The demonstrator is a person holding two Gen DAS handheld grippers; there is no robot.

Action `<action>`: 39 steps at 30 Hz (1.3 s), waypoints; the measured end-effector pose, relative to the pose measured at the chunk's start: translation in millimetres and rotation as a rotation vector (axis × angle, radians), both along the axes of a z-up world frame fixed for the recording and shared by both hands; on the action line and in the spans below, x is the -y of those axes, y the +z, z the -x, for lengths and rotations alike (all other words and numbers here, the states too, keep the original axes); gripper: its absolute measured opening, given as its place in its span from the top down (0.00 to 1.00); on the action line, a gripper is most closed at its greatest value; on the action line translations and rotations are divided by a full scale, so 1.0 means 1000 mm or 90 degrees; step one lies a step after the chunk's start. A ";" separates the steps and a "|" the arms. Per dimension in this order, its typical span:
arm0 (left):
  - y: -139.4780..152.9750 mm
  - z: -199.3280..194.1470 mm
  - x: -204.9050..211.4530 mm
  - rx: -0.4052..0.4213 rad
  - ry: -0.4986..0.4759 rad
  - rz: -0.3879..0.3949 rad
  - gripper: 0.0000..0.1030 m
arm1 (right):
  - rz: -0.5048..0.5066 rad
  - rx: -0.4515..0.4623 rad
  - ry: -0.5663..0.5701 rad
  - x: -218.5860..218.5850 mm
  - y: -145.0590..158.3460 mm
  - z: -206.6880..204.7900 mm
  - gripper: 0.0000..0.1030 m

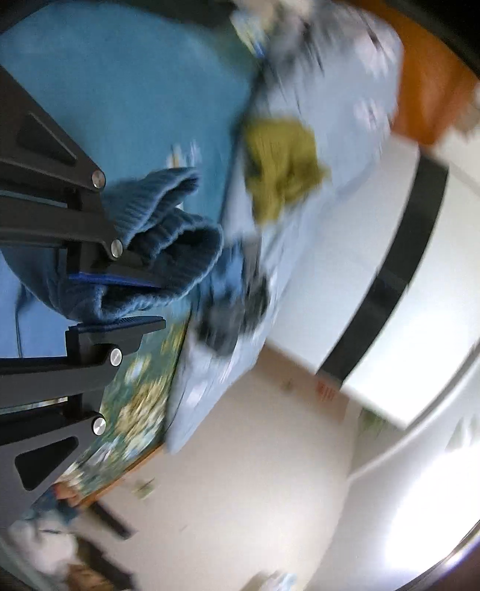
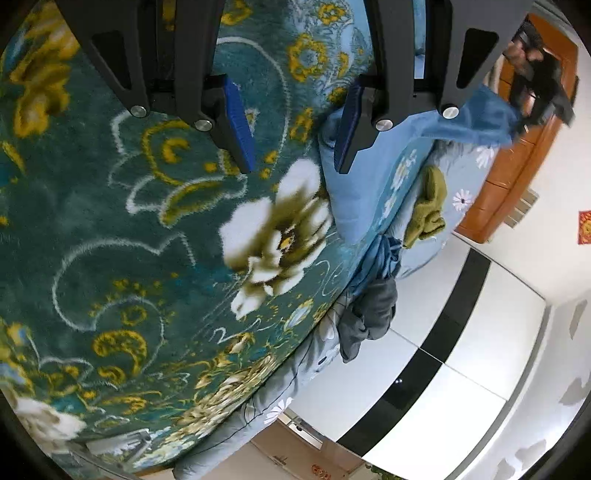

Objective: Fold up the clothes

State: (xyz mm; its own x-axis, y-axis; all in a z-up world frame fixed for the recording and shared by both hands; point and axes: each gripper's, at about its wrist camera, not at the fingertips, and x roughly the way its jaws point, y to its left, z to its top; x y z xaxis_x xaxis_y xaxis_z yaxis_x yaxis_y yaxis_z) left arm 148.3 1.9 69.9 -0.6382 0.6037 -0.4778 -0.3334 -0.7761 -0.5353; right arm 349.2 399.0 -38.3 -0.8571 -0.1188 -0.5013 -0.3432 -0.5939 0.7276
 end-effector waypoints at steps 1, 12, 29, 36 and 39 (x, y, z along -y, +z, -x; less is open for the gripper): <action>-0.001 -0.001 -0.018 0.001 -0.024 0.008 0.84 | 0.001 -0.005 0.001 0.000 0.000 -0.001 0.55; -0.029 -0.018 -0.191 0.048 -0.257 0.098 0.85 | 0.004 -0.020 0.011 -0.005 -0.003 -0.006 0.55; -0.045 -0.008 -0.056 0.051 -0.027 0.251 0.48 | -0.059 -0.022 0.161 0.058 0.019 0.039 0.55; -0.090 -0.019 -0.037 0.124 -0.061 0.255 0.48 | -0.034 0.020 0.222 0.091 0.002 0.065 0.55; -0.092 -0.025 -0.042 0.112 -0.073 0.260 0.48 | -0.031 0.025 0.236 0.098 0.003 0.068 0.55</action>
